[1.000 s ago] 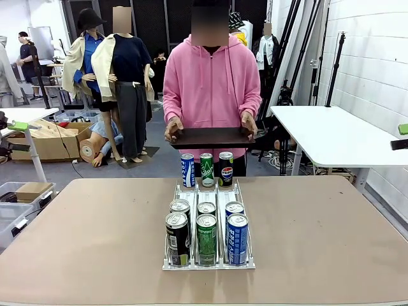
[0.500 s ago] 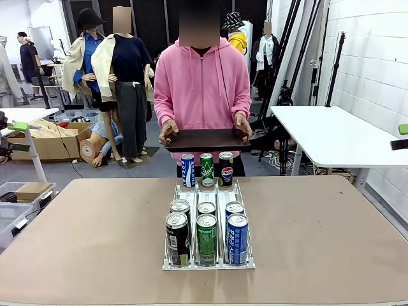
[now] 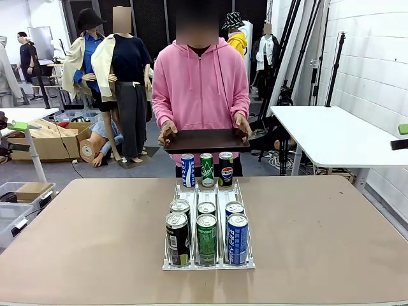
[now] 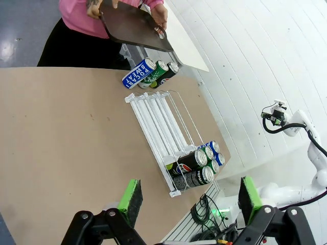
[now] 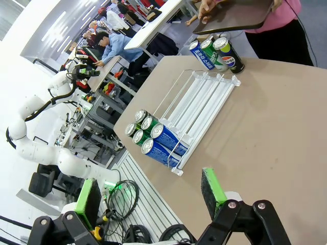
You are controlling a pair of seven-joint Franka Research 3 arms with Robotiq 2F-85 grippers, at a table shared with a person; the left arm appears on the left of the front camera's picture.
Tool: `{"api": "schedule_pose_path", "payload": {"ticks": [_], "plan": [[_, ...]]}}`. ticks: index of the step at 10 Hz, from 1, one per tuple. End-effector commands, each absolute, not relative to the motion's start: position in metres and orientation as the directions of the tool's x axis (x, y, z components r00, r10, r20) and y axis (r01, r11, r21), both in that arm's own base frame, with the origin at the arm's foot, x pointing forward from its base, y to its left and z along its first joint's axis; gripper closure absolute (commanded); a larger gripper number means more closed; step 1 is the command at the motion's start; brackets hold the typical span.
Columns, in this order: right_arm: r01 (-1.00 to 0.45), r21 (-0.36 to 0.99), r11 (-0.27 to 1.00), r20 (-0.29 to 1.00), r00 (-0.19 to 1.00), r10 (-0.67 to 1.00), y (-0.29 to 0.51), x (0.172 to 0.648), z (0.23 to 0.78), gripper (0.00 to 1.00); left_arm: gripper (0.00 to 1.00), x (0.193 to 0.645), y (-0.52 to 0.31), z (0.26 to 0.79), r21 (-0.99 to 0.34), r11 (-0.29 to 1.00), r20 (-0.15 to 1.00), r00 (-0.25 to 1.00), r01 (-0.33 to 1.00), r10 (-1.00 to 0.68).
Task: Retrieve and hand over the desired beverage to the person.
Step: Pick up a can of the same type that the person held from the Automatic Can Dispenser.
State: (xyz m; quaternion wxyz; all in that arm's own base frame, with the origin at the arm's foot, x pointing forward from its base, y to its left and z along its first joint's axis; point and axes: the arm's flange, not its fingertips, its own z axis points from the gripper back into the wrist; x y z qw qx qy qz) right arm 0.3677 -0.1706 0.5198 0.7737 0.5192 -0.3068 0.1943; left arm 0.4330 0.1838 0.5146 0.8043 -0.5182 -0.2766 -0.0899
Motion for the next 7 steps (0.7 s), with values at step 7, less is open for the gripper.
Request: {"api": "schedule_pose_path", "payload": {"ticks": [7], "plan": [[-0.631, 0.679, 0.376, 0.685, 0.728, -0.015, -0.1714, 0.3684, 0.5194, 0.0, 0.0, 0.4314, 0.1847, 0.5173, -0.786, 0.443, 0.539, 0.829, 0.432, 0.148]]}}
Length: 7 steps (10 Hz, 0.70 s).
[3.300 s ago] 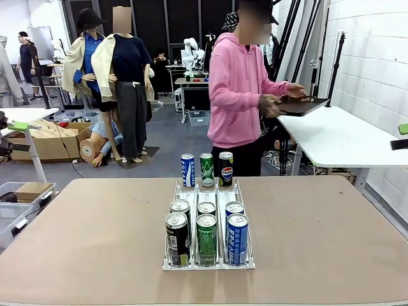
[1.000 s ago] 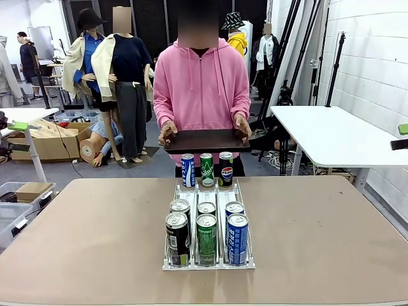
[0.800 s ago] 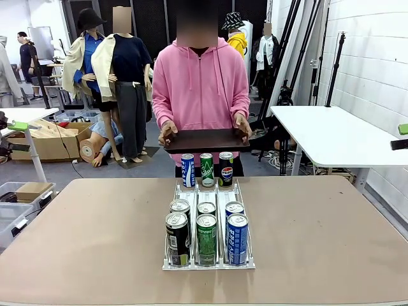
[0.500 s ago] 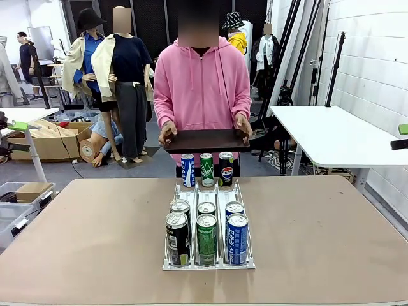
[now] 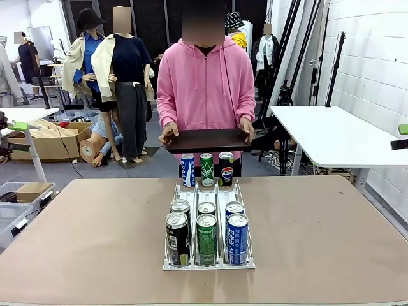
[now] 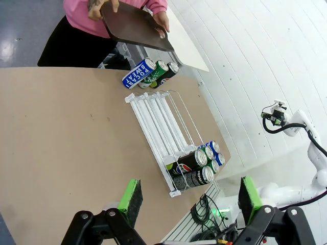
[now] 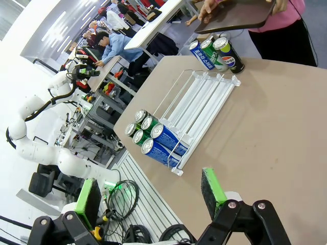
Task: Retrieve and hand over the desired beverage to the person.
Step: Pick up a can of the same type that the person held from the Automatic Can Dispenser.
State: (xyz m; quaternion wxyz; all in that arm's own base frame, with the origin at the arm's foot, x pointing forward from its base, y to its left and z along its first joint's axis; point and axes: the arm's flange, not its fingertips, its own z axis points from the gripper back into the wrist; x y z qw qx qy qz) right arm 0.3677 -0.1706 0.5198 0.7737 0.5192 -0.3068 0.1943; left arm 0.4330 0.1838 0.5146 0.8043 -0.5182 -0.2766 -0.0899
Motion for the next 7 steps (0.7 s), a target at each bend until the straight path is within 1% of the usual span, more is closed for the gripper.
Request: {"api": "schedule_pose_path", "payload": {"ticks": [1, 7], "plan": [[-0.631, 0.679, 0.376, 0.685, 0.728, -0.015, -0.1714, 0.3684, 0.5194, 0.0, 0.0, 0.4314, 0.1847, 0.5173, -0.786, 0.443, 0.539, 0.829, 0.432, 0.148], [-0.631, 0.679, 0.376, 0.685, 0.728, -0.015, -0.1714, 0.3684, 0.5194, 0.0, 0.0, 0.4314, 0.1847, 0.5173, -0.786, 0.443, 0.539, 0.829, 0.432, 0.148]]}}
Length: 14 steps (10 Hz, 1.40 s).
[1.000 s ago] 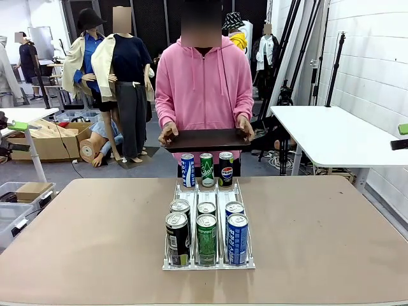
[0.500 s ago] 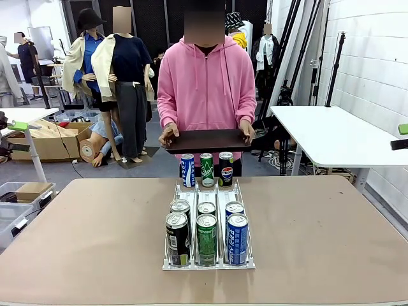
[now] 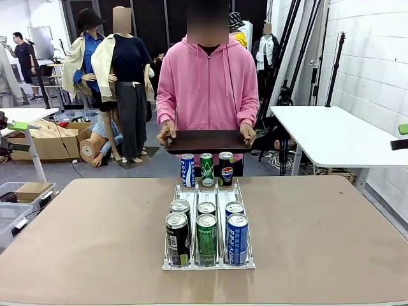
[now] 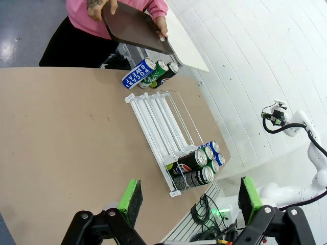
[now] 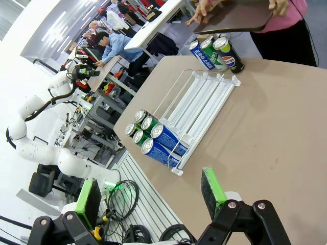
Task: Retrieve and hand over the desired beverage to the person.
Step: Pick up a can of the same type that the person held from the Automatic Can Dispenser.
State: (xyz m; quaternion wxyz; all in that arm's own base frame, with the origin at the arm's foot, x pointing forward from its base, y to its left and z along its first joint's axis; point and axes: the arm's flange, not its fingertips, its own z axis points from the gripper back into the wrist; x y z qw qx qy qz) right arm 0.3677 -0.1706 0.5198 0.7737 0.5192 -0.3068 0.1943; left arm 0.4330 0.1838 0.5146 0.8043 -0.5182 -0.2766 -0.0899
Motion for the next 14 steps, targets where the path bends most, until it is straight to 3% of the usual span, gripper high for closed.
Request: {"api": "schedule_pose_path", "payload": {"ticks": [1, 14], "plan": [[-0.631, 0.679, 0.376, 0.685, 0.728, -0.015, -0.1714, 0.3684, 0.5194, 0.0, 0.0, 0.4314, 0.1847, 0.5173, -0.786, 0.443, 0.539, 0.829, 0.432, 0.148], [-0.631, 0.679, 0.376, 0.685, 0.728, -0.015, -0.1714, 0.3684, 0.5194, 0.0, 0.0, 0.4314, 0.1847, 0.5173, -0.786, 0.443, 0.539, 0.829, 0.432, 0.148]]}}
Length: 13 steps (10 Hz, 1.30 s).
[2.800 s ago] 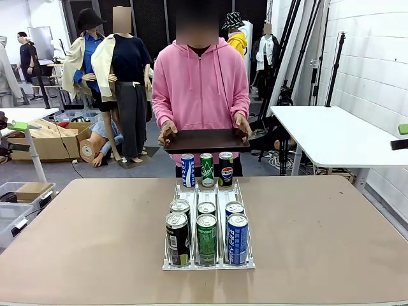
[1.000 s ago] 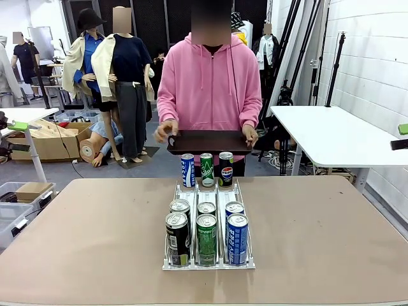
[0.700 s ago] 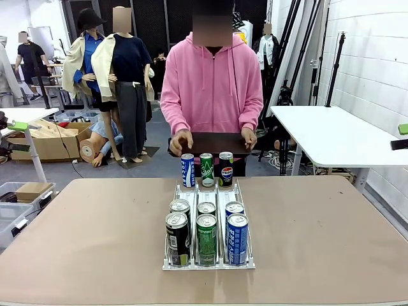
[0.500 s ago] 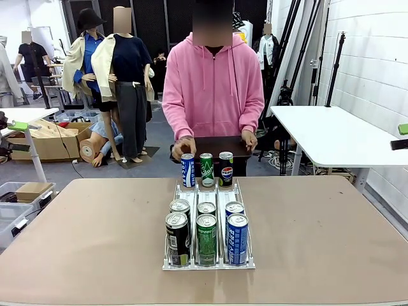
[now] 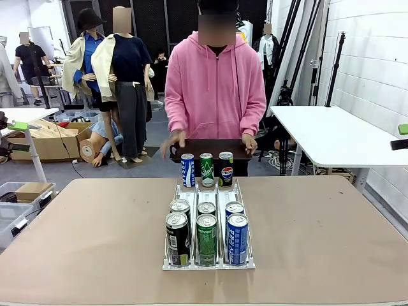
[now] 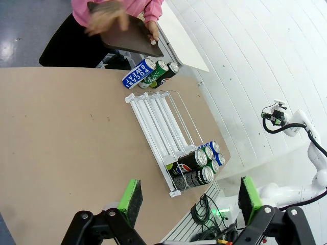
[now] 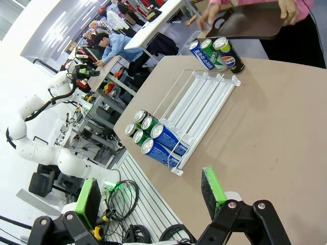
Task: Retrieve and hand over the desired beverage to the person.
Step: Pick up a can of the same type that the person held from the Automatic Can Dispenser.
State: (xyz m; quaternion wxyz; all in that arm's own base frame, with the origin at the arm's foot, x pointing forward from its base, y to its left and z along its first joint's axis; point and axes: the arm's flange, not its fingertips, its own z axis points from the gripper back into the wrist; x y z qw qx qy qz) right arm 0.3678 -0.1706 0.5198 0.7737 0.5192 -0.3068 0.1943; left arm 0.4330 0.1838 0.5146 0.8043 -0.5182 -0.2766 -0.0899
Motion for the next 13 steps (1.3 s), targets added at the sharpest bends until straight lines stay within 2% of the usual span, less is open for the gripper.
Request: {"api": "schedule_pose_path", "payload": {"ticks": [1, 13], "plan": [[-0.631, 0.679, 0.376, 0.685, 0.728, -0.015, -0.1714, 0.3684, 0.5194, 0.0, 0.0, 0.4314, 0.1847, 0.5173, -0.786, 0.443, 0.539, 0.829, 0.432, 0.148], [-0.631, 0.679, 0.376, 0.685, 0.728, -0.015, -0.1714, 0.3684, 0.5194, 0.0, 0.0, 0.4314, 0.1847, 0.5173, -0.786, 0.443, 0.539, 0.829, 0.432, 0.148]]}}
